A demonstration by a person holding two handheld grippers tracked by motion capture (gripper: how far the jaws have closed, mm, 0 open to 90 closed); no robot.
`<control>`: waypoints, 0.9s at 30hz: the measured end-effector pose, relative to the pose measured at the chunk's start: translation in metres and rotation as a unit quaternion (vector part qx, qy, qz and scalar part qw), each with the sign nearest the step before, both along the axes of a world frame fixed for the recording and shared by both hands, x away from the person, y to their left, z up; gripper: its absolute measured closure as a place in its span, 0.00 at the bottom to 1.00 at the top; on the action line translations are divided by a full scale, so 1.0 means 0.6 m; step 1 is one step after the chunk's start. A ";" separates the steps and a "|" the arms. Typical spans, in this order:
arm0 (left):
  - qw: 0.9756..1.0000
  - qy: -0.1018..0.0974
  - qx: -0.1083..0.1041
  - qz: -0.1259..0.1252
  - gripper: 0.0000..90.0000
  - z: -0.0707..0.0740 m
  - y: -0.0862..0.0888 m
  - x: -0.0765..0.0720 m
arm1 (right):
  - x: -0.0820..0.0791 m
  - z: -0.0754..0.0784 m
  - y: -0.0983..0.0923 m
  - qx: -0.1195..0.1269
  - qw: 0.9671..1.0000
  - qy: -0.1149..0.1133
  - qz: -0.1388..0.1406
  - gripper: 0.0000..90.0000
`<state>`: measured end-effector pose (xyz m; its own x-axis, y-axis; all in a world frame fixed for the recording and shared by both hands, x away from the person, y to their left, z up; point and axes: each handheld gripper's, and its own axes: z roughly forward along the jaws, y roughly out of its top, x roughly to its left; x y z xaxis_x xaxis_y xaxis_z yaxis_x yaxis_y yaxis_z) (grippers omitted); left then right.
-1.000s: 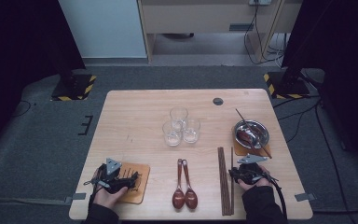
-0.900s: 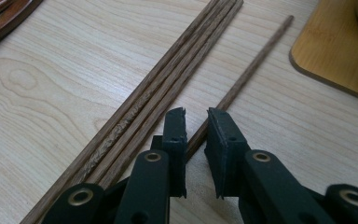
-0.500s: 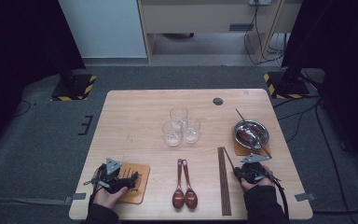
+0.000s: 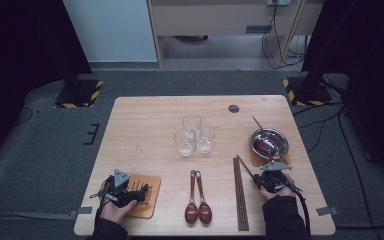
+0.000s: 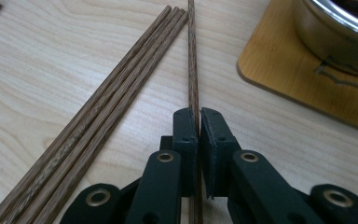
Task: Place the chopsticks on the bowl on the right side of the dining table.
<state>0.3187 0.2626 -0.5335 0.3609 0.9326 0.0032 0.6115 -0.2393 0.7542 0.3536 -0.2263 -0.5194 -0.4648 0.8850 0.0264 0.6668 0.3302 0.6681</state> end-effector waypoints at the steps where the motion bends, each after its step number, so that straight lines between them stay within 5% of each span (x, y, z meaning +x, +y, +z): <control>1: 1.000 0.000 0.000 0.000 0.04 0.000 0.000 0.000 | 0.001 -0.001 0.001 0.002 1.000 0.004 0.000 0.95; 12: 1.000 0.000 0.000 0.000 0.04 0.000 0.000 0.000 | -0.003 -0.003 -0.002 0.012 1.000 -0.001 -0.004 0.87; 27: 1.000 0.000 0.000 0.000 0.04 0.000 0.000 0.000 | -0.043 0.000 -0.028 0.027 1.000 -0.008 -0.011 0.88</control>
<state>0.3187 0.2626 -0.5335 0.3608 0.9326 0.0040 0.6114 -0.2398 0.7541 0.3275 -0.2433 -0.5192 -0.4456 0.8927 0.0664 0.6624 0.2789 0.6953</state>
